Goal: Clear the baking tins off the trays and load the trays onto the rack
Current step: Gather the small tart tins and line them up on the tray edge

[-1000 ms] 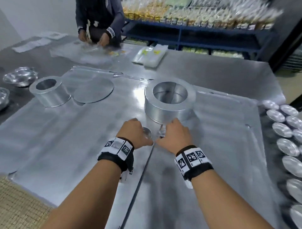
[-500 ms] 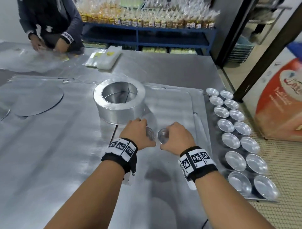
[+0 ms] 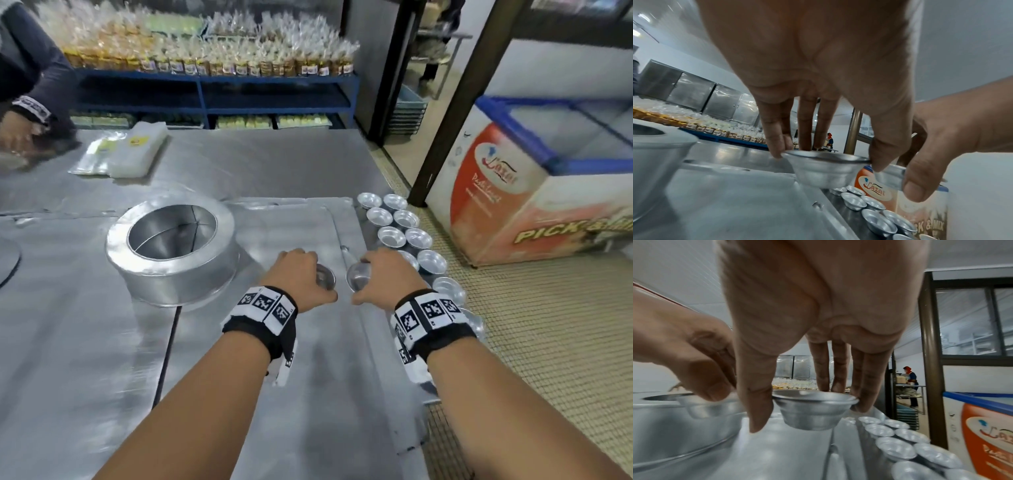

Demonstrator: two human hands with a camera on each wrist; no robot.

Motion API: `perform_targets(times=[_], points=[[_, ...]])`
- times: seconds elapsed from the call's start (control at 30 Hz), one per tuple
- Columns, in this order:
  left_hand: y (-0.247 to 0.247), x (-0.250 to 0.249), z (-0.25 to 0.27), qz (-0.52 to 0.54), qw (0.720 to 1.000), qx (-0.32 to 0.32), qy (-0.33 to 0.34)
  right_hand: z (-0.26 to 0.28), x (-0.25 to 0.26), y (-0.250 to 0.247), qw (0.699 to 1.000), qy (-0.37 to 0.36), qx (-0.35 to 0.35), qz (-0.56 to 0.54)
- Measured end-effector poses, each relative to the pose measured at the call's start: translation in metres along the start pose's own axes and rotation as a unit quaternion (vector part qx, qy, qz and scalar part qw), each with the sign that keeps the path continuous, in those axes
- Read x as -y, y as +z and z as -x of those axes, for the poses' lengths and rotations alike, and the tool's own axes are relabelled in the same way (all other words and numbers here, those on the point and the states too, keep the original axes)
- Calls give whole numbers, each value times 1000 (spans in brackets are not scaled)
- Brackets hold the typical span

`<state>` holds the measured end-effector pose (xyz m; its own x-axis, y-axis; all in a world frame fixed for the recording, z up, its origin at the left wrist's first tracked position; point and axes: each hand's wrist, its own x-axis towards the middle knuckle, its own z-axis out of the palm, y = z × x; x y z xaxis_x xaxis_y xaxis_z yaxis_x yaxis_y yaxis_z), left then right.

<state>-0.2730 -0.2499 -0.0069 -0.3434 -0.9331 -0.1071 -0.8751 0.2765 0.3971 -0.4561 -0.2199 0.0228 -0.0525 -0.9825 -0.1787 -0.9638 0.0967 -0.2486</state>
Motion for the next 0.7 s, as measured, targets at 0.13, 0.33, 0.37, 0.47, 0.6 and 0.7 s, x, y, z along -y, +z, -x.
perform_targets(times=[0.13,0.33,0.37,0.47,0.6,0.7], points=[[-9,-25,-55,-21,999,5,33,-41,-33,-27,999,31,-10,4],[-15,-65,-178,-38,999,-4,32,-157,-96,-70,999,24,-31,0],[-14,-70,-201,-43,999,-7,25,-179,-107,-78,999,24,-34,0],[-4,-79,-269,-55,998,-17,3,-248,-137,-89,1000,20,-24,0],[11,-77,-355,-30,998,-35,-34,-332,-172,-83,1000,4,-15,-20],[18,-72,-410,-35,997,-44,-44,-383,-193,-70,999,-1,-17,-37]])
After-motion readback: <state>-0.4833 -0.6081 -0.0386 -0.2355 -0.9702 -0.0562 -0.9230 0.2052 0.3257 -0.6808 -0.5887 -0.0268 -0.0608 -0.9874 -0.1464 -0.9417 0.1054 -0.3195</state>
